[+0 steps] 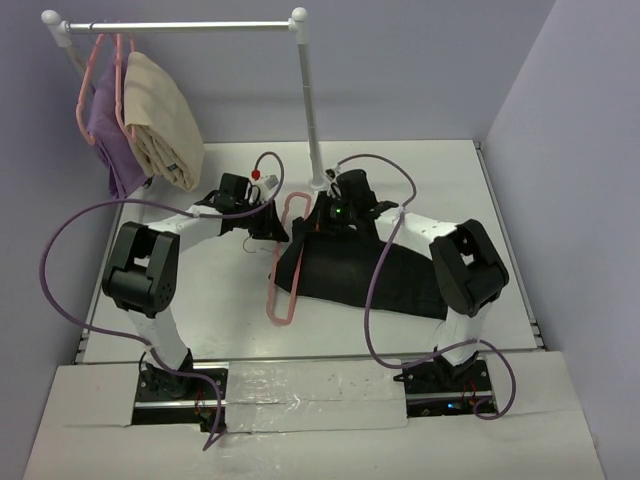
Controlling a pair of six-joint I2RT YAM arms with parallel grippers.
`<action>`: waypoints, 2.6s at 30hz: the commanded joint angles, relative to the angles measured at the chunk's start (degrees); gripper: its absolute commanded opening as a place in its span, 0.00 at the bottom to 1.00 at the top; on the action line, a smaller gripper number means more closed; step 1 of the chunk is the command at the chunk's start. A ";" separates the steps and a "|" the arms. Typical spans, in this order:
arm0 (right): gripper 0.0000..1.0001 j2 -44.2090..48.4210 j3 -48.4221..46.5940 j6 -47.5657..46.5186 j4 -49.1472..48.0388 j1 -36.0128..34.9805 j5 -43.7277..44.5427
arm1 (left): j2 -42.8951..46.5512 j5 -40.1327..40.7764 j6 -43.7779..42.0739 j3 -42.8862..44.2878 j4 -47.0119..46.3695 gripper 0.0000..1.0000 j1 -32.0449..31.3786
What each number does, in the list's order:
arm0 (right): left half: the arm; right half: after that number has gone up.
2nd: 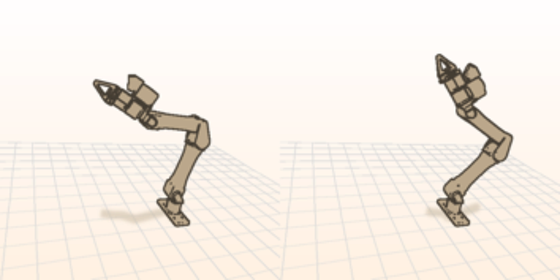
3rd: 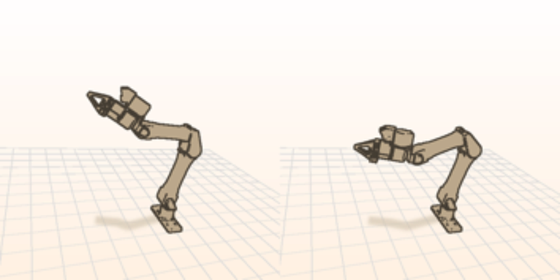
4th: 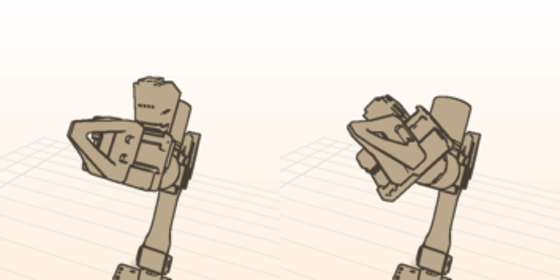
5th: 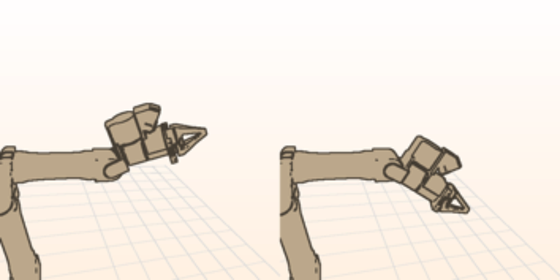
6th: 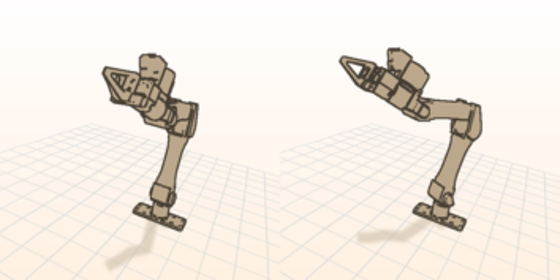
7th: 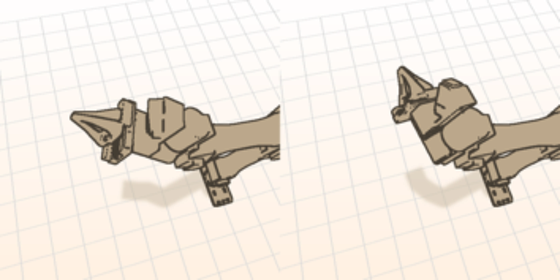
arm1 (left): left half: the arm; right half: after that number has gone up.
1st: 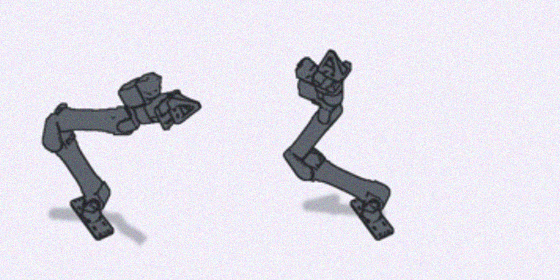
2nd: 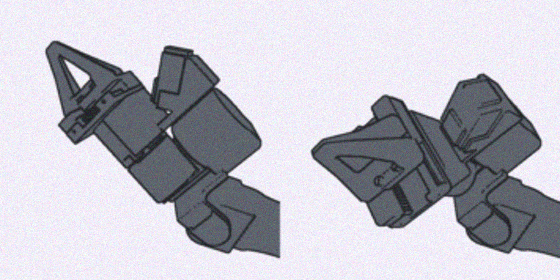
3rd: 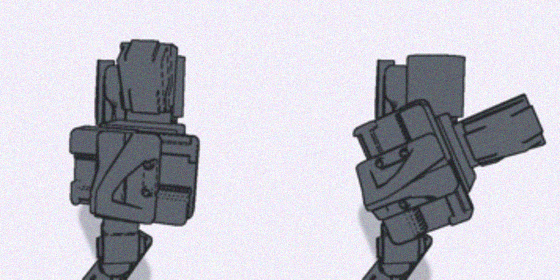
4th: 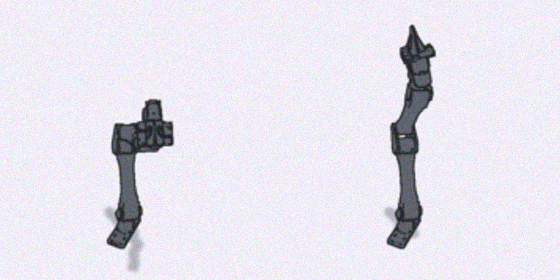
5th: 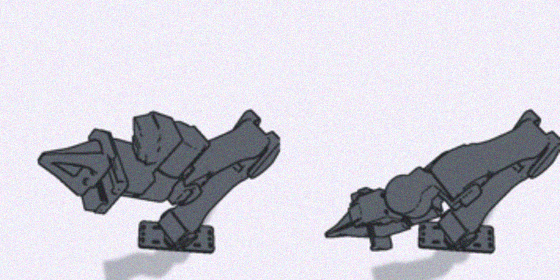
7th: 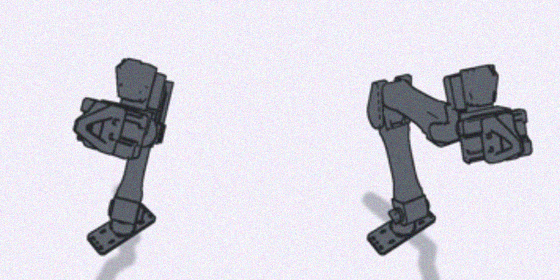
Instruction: Place the trousers on the hanger
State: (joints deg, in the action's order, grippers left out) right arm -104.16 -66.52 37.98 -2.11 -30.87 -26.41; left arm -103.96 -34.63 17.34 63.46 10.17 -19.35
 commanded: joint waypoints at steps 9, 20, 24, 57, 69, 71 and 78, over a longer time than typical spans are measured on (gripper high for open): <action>0.00 14.95 -12.75 2.27 -0.35 -1.03 -8.38 | -2.12 11.26 -7.59 3.68 1.95 0.00 -1.48; 0.00 25.66 -9.42 3.51 1.75 0.81 -10.94 | -2.39 10.46 -8.29 4.22 2.92 0.00 -1.92; 0.00 30.84 -1.44 3.86 3.60 5.54 -11.12 | -2.21 11.16 -8.73 4.13 3.10 0.00 -2.00; 0.00 11.02 13.01 -11.08 11.43 33.86 6.63 | 3.41 15.30 -6.36 8.34 -0.07 0.00 -4.02; 0.00 9.32 4.13 -14.33 16.60 34.12 19.29 | 3.50 18.19 -8.20 6.86 0.99 0.00 -4.11; 0.00 10.20 2.46 -14.68 17.57 34.21 20.43 | 3.68 18.55 -8.64 6.41 1.08 0.00 -4.20; 0.00 9.77 2.89 -15.57 17.76 36.94 25.18 | 5.00 18.46 -8.56 5.01 0.11 0.00 -3.76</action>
State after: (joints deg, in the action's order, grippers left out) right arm -95.26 -62.04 26.48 17.41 0.47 -19.73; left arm -102.98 -24.47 14.35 69.71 8.91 -25.58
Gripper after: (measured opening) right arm 0.039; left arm 0.103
